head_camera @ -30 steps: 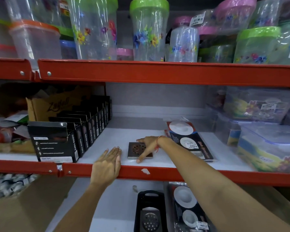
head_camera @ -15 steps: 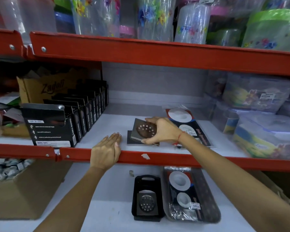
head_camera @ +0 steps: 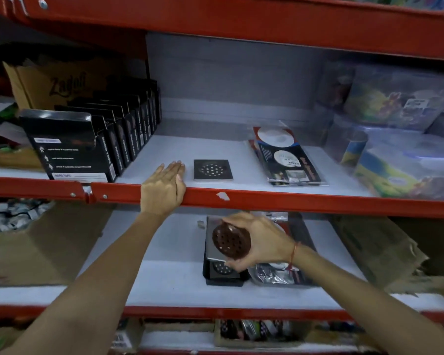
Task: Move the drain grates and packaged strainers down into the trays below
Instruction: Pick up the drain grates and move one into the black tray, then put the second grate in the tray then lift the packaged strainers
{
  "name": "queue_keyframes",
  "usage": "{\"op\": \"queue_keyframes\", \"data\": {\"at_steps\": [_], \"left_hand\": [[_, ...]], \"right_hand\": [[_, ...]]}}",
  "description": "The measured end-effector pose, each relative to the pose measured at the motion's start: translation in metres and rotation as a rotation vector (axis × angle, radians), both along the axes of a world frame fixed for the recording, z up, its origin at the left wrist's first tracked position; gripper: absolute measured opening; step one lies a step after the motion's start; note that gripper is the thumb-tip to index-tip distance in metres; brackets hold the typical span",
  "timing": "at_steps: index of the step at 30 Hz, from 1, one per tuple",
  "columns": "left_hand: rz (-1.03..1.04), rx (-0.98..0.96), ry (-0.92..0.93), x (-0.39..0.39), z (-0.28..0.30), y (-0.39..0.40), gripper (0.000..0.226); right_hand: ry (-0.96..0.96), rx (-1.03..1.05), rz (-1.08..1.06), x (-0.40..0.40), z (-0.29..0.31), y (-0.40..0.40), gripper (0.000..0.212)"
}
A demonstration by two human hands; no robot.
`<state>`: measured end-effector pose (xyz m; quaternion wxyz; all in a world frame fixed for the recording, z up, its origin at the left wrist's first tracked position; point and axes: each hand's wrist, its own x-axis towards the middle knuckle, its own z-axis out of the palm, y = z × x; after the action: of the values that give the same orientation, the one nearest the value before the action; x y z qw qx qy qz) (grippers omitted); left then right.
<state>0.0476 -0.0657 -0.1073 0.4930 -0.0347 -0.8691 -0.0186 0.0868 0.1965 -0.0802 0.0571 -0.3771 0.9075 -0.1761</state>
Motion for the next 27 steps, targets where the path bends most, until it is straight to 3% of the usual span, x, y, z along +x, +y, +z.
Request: {"op": "queue_keyframes", "data": {"at_steps": [6,9,21,27], "left_hand": [[-0.014,-0.031,0.088,-0.005,-0.005,-0.002,0.04],[-0.024,-0.042,0.12,-0.01,-0.009,-0.005,0.043],[-0.048,-0.102,0.22,-0.014,-0.013,-0.009,0.049],[-0.046,-0.099,0.215,-0.015,-0.013,-0.008,0.048]], "right_hand": [[-0.194,0.29,-0.143,-0.084,-0.118,-0.01,0.099],[-0.128,0.365,-0.071,-0.087,-0.113,-0.028,0.103],[-0.201,0.55,-0.019,-0.118,-0.18,-0.051,0.106],[-0.151,0.505,0.011,-0.112,-0.187,-0.046,0.103]]}}
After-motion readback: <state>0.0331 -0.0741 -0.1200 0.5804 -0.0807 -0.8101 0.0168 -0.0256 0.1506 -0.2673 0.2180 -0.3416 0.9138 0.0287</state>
